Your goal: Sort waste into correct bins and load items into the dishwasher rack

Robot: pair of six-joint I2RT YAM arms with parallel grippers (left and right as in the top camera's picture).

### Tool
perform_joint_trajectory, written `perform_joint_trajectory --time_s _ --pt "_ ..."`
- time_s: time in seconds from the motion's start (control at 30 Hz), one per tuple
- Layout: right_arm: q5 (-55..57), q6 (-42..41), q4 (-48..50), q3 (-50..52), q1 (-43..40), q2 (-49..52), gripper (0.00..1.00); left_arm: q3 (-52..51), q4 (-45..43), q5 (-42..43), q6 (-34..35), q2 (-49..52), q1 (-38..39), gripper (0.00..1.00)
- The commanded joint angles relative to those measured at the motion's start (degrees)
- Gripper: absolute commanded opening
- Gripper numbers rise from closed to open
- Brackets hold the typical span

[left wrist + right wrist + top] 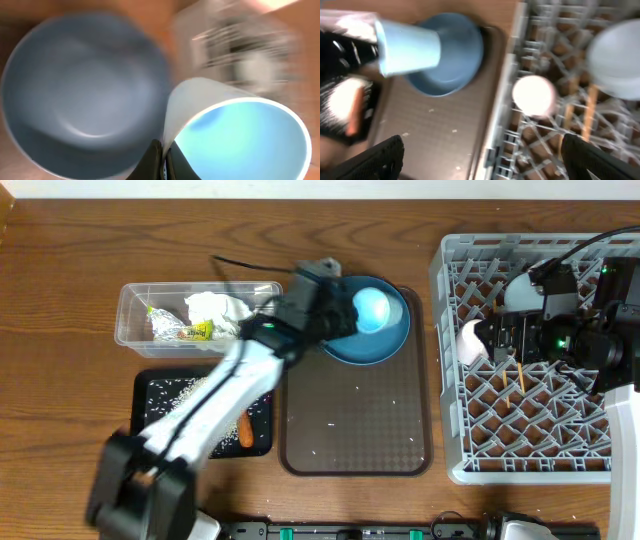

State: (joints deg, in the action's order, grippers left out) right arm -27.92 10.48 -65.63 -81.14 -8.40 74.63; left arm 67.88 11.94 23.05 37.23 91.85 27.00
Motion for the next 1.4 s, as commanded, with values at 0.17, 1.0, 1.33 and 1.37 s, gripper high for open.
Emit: perform_joint_trajectory --time_s 0.17,1.0,1.33,1.37 --pt "-26.7 17.2 -3.2 -0.1 -0.2 0.3 0.99 0.7 -0.1 47.6 2.6 -9.0 -14.6 0.06" --pt "-44.8 25.6 -0.9 0.0 12.3 1.1 0.99 0.7 -0.7 58.6 2.6 -8.7 -12.3 0.06" --pt "-43.0 25.6 2.9 0.0 17.6 5.4 0.99 0.7 -0.7 60.6 3.2 -8.7 -12.3 0.06" --pt "-43.0 25.6 3.2 0.1 18.0 5.8 0.99 0.7 -0.7 60.6 3.2 -8.7 -12.3 0.06"
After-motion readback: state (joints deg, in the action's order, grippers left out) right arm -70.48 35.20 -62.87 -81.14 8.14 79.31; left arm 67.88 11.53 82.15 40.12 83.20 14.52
